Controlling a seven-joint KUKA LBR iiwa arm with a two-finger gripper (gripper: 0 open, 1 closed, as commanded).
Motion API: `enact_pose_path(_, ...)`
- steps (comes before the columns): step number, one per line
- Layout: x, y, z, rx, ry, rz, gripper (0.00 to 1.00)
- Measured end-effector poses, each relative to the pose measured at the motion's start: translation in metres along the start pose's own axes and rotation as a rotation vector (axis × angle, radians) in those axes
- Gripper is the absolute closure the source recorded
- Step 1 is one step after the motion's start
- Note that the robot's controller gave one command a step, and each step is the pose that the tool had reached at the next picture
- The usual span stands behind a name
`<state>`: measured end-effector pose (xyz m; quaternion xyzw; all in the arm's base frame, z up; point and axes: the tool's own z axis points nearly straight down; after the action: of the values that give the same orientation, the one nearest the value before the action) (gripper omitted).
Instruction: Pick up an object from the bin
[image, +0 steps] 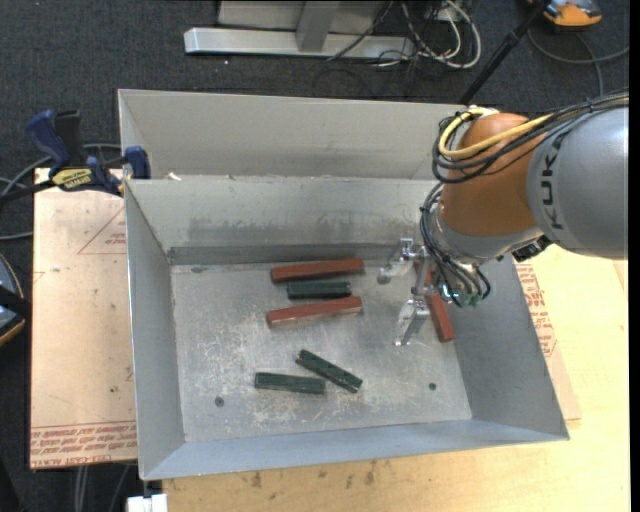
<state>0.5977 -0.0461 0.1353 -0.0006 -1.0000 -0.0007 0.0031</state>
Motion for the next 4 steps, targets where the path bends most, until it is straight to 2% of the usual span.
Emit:
enact_pose_path(1, -0.002, 0.0, -0.004, 0.0, -0.007, -0.001, 0.0)
enact_pose_path(2, -0.024, 0.049, 0.051, 0.004, -0.046, -0.109, 1.0)
enact_pose_path(3, -0.024, 0.049, 0.051, 0.004, -0.045, -0.11, 1.0)
enact_pose_path(4, -0.015, 0.053, 0.026, 0.002, -0.01, -0.122, 1.0)
